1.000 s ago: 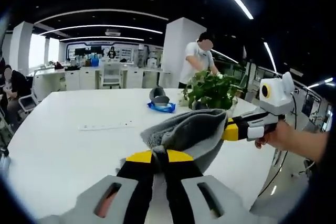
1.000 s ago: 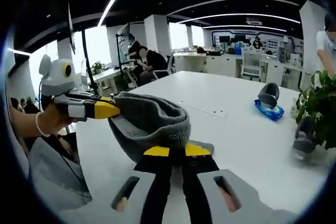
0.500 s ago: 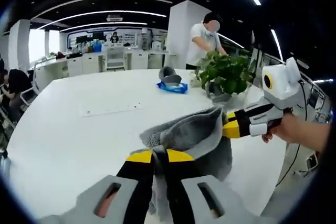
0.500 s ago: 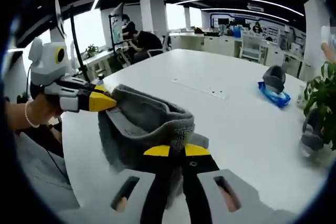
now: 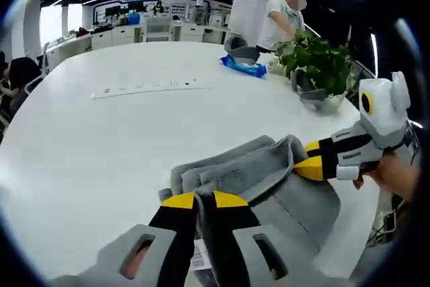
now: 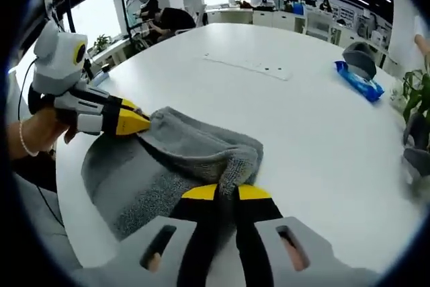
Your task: Fold the towel on the table until its edges align and the towel forms a compact rectangular stack.
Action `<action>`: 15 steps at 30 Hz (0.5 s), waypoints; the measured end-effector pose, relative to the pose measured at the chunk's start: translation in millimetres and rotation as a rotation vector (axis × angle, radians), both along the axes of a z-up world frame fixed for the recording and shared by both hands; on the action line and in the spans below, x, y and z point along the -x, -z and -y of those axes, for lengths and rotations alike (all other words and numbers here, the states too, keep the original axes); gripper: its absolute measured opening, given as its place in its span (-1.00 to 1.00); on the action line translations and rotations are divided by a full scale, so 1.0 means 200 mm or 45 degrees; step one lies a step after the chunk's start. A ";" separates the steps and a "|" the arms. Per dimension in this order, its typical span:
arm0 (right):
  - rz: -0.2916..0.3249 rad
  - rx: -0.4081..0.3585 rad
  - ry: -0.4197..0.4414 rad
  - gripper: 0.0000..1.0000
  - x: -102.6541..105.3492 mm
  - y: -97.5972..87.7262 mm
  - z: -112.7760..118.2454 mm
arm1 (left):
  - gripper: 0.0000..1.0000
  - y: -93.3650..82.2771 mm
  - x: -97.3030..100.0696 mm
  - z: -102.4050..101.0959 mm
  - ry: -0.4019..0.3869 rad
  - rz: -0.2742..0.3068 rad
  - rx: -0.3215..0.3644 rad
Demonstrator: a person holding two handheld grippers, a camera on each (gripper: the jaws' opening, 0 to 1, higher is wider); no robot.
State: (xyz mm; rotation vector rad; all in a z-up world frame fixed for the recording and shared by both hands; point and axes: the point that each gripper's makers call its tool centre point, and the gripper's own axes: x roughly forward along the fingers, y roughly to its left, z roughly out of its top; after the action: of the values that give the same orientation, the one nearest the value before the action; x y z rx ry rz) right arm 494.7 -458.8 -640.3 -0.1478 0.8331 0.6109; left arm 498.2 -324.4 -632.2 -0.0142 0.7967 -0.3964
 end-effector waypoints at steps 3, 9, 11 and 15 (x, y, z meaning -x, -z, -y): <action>0.005 -0.042 0.041 -0.79 -0.02 -0.02 0.01 | -0.78 -0.03 -0.02 0.02 0.001 0.050 0.065; 0.149 -0.040 0.080 -0.65 -0.02 -0.16 0.08 | -0.50 -0.23 -0.05 -0.09 -0.116 0.209 0.135; 0.188 -0.098 0.123 -0.65 -0.02 -0.23 0.10 | -0.51 -0.27 -0.01 -0.13 -0.120 0.206 0.125; 0.266 -0.165 0.159 -0.61 0.05 -0.37 0.14 | -0.48 -0.36 0.10 -0.18 -0.153 0.262 0.149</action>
State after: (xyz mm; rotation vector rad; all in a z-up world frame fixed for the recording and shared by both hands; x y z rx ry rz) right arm 483.8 -487.7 -565.3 -0.0401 0.5944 0.5202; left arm 477.9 -287.7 -560.0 -0.1285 0.5655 -0.3240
